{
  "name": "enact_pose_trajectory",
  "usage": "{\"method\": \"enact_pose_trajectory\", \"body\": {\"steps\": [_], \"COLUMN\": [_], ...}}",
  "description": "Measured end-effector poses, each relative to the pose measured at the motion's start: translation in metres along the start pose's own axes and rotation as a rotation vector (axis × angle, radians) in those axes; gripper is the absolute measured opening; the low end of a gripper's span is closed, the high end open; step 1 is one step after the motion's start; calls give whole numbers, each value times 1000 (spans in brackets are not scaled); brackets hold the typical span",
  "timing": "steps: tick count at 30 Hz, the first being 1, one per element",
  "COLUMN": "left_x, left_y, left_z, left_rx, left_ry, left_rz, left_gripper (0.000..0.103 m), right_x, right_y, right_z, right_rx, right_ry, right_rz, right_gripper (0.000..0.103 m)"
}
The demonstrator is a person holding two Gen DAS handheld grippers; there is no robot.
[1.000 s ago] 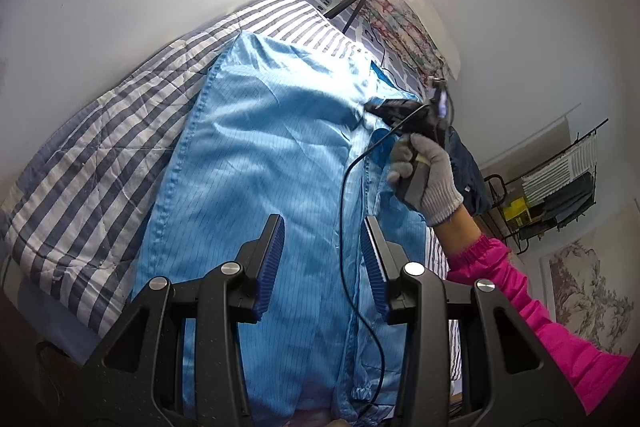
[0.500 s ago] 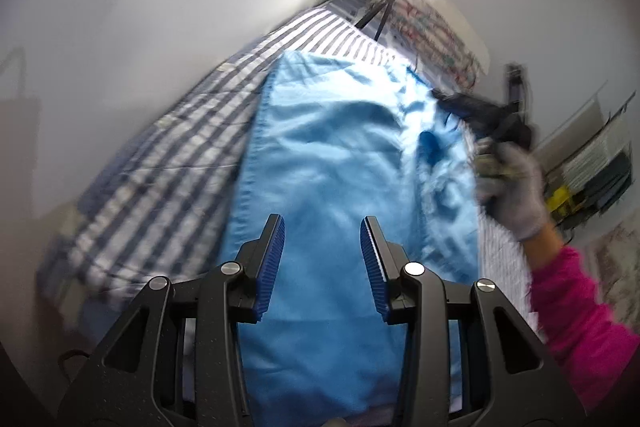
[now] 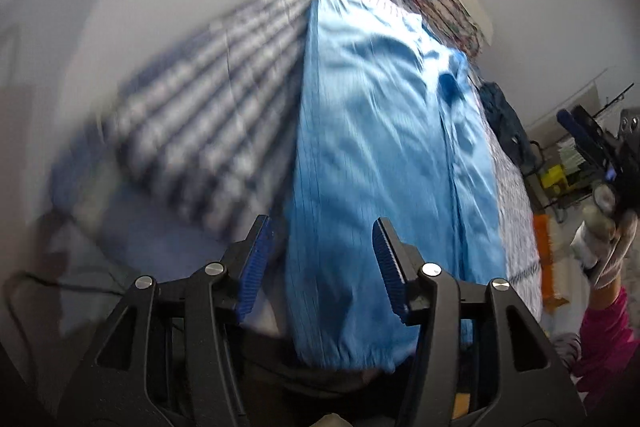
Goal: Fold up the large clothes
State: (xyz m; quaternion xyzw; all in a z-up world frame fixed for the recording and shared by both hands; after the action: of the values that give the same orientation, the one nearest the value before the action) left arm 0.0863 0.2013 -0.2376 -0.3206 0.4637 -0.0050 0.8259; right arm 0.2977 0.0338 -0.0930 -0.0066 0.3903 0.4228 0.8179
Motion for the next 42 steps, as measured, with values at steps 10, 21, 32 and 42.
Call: {"method": "enact_pose_trajectory", "body": {"steps": [10, 21, 32, 42], "left_x": [-5, 23, 2, 10], "left_y": [9, 7, -44, -52], "left_z": [-32, -40, -21, -7], "left_rx": [-79, 34, -26, 91], "left_ry": [-5, 69, 64, 56], "left_rz": [-43, 66, -216, -69], "left_gripper": [53, 6, 0, 0], "right_x": [-90, -108, 23, 65], "right_y": [76, 103, 146, 148], "right_z": [-46, -61, -165, -205], "right_rx": [-55, -183, -366, -411], "right_ry": [-61, -59, 173, 263], "right_rz": [131, 69, 83, 75], "right_gripper": [38, 45, 61, 61]}}
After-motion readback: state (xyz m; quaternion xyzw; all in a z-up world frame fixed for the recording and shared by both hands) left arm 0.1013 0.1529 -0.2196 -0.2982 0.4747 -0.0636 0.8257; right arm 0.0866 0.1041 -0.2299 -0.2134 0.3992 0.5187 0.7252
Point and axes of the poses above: each gripper's, at about its wrist camera, not at the fingertips, and x roughly the way its jaws point, y to its left, z to its top, the point moved 9 cm from there along x, roughly the way its jaws point, and after that the axes turned 1 degree about -x, right-handed, at the moved point
